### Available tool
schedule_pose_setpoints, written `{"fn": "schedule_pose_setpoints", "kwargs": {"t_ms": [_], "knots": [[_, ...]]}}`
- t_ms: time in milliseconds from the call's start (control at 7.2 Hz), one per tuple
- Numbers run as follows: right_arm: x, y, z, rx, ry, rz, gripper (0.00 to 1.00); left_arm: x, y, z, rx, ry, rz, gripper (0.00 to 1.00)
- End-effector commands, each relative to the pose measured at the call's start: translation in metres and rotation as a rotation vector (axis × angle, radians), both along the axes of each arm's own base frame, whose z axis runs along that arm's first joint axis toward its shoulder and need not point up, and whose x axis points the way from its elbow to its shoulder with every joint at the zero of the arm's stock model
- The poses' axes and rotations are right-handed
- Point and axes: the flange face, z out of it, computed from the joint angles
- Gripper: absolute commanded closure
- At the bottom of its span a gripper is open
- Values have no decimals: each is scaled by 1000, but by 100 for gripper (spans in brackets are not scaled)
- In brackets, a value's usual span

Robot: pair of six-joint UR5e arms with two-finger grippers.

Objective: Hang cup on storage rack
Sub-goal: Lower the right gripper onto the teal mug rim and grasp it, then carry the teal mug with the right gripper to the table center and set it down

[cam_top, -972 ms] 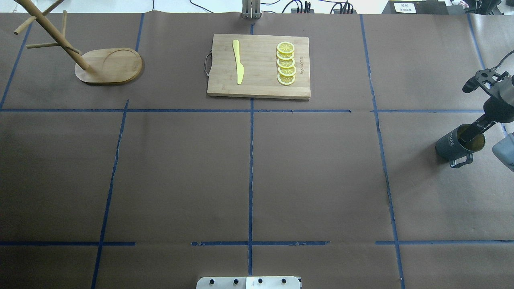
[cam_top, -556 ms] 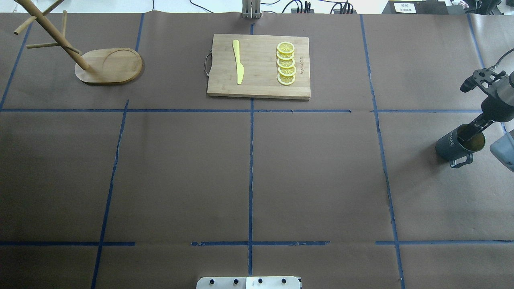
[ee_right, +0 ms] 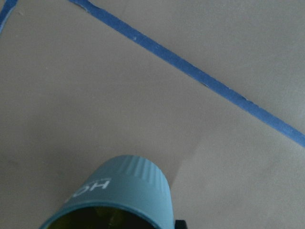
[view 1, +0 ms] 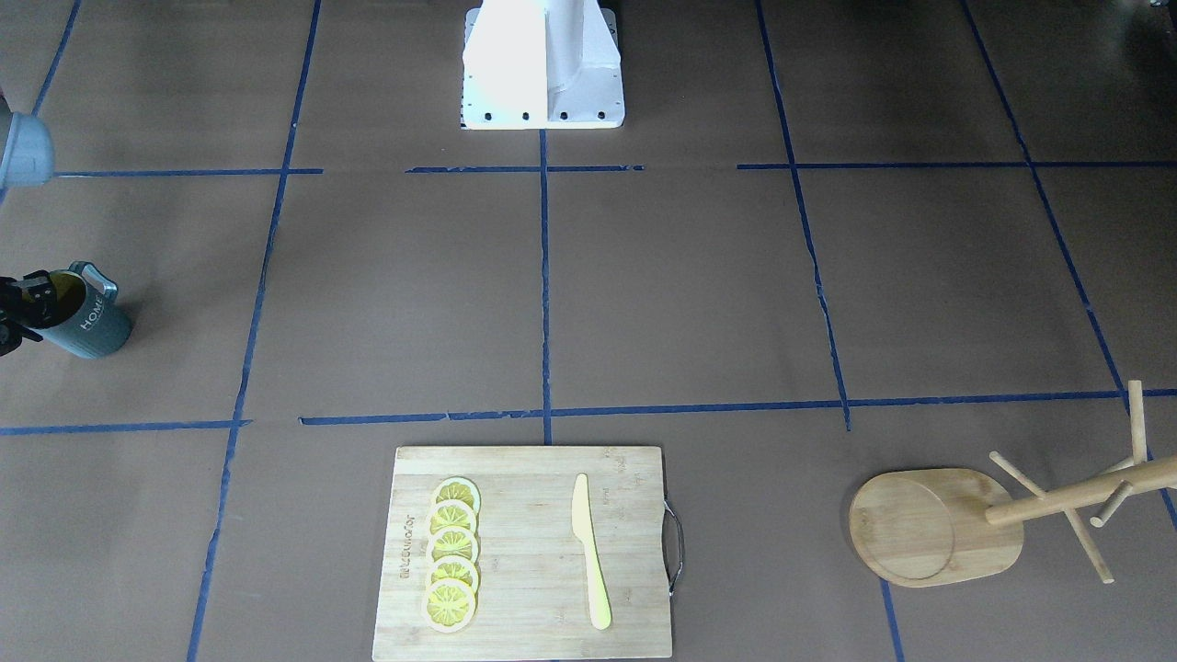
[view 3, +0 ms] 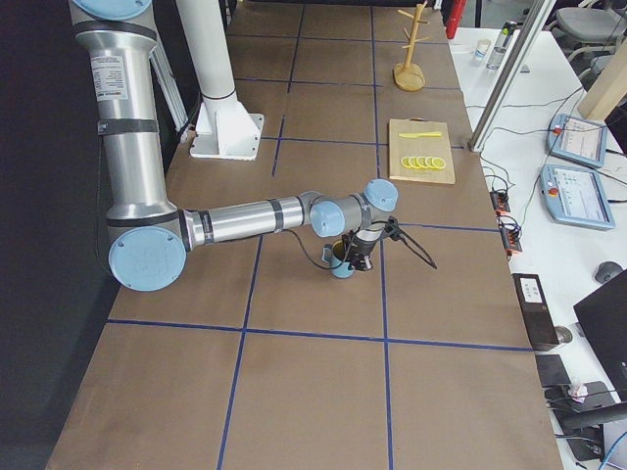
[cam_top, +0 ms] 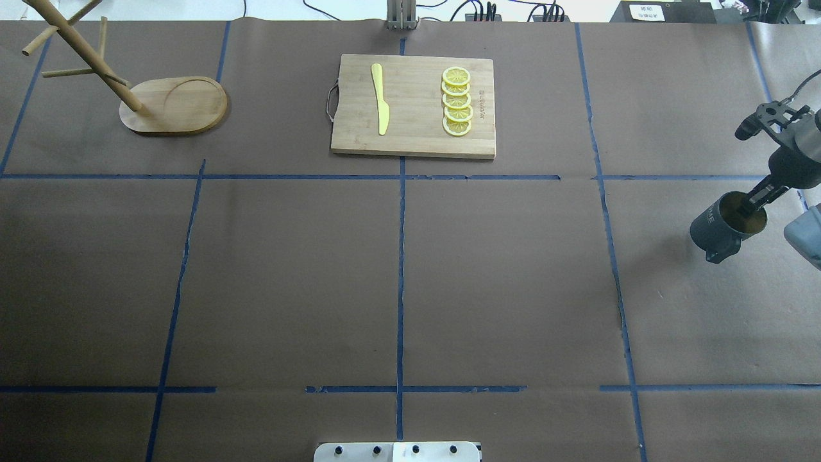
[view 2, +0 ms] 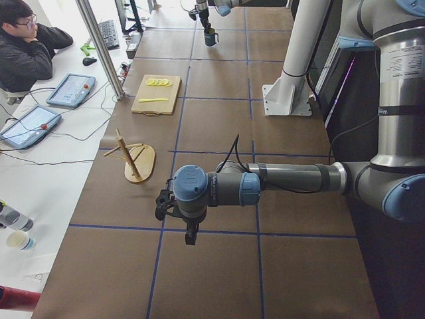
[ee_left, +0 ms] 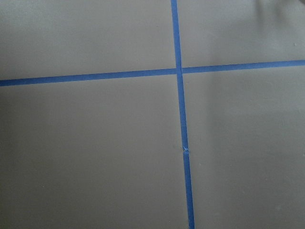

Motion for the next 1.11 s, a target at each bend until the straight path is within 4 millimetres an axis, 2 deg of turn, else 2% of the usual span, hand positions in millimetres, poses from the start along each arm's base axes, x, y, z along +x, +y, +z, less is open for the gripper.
{"fn": "schedule_pose_setpoints", "kwargs": {"t_ms": [0, 139, 278, 417, 556, 694, 972], "knots": [[27, -18, -45, -128, -56, 161, 98, 0, 0, -1, 3, 0, 1, 0], [30, -18, -83, -213, -92, 289, 100, 0, 0, -1, 3, 1, 1, 0], [13, -12, -131, -308, -107, 425, 100, 0, 0, -1, 2, 1, 0, 0], [-27, 0, -181, -366, -107, 517, 100, 0, 0, -1, 3, 1, 1, 0], [-80, 10, -218, -370, -96, 551, 100, 1, 0, -1, 3, 3, 2, 0], [-142, 27, -257, -355, -100, 533, 100, 1, 0, -2, 5, 3, 2, 0], [-228, 64, -317, -355, -94, 503, 100, 2, -1, -2, 5, 3, 5, 0]]}}
